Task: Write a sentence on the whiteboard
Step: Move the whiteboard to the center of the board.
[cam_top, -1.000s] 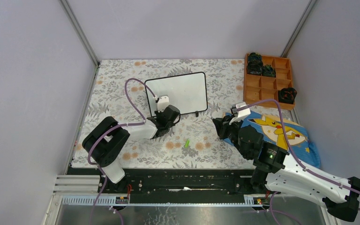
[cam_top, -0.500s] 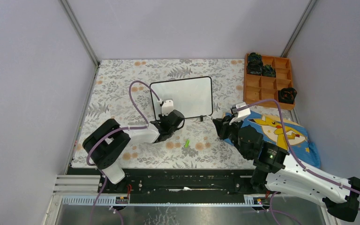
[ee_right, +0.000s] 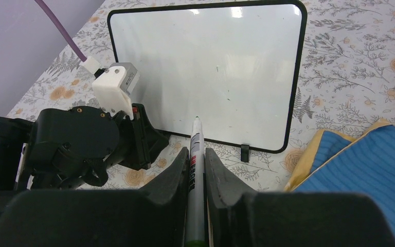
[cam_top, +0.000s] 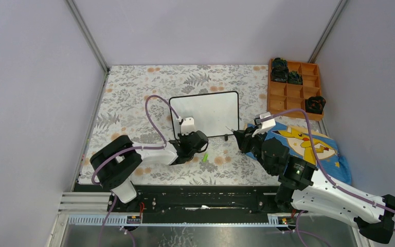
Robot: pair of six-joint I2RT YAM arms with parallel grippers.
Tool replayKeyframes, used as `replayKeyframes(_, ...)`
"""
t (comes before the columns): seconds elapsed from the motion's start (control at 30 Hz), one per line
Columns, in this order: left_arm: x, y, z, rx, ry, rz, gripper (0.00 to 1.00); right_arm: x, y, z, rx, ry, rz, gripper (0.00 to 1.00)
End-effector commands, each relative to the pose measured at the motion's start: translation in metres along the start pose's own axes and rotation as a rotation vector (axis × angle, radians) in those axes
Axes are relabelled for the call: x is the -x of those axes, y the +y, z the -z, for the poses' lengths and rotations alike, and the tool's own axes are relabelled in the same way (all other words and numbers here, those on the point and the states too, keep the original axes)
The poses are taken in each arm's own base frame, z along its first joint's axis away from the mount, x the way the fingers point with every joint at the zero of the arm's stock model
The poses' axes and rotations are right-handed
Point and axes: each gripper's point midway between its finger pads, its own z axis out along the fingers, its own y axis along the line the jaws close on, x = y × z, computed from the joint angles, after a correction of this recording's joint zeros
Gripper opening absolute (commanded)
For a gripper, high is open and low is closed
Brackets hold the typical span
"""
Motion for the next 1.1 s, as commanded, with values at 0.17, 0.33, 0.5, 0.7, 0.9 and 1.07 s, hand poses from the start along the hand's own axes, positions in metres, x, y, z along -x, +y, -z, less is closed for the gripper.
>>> replayKeyframes(0.17,-0.006,0.007,0.012,0.026,0.007,0.036,0.37,0.01,0.0,0.005,0.002,-0.027,-0.037,0.0)
replayKeyframes(0.33,-0.004,0.006,0.023,-0.005,0.007,0.044,0.54,0.011,0.0,0.006,0.009,-0.032,-0.041,0.0)
replayKeyframes(0.5,0.003,-0.002,0.048,-0.072,0.011,0.041,0.64,0.014,0.002,0.006,0.017,-0.032,-0.04,0.0)
replayKeyframes(0.7,0.021,-0.004,0.106,-0.268,0.01,0.018,0.85,0.019,0.004,0.008,0.037,-0.065,-0.045,0.0)
replayKeyframes(0.9,0.09,0.017,0.149,-0.285,-0.185,-0.038,0.98,0.022,0.015,-0.004,0.055,-0.083,-0.044,0.0)
replayKeyframes(1.07,0.141,0.038,0.145,-0.231,-0.24,-0.017,0.99,0.023,0.023,-0.015,0.06,-0.084,-0.048,0.0)
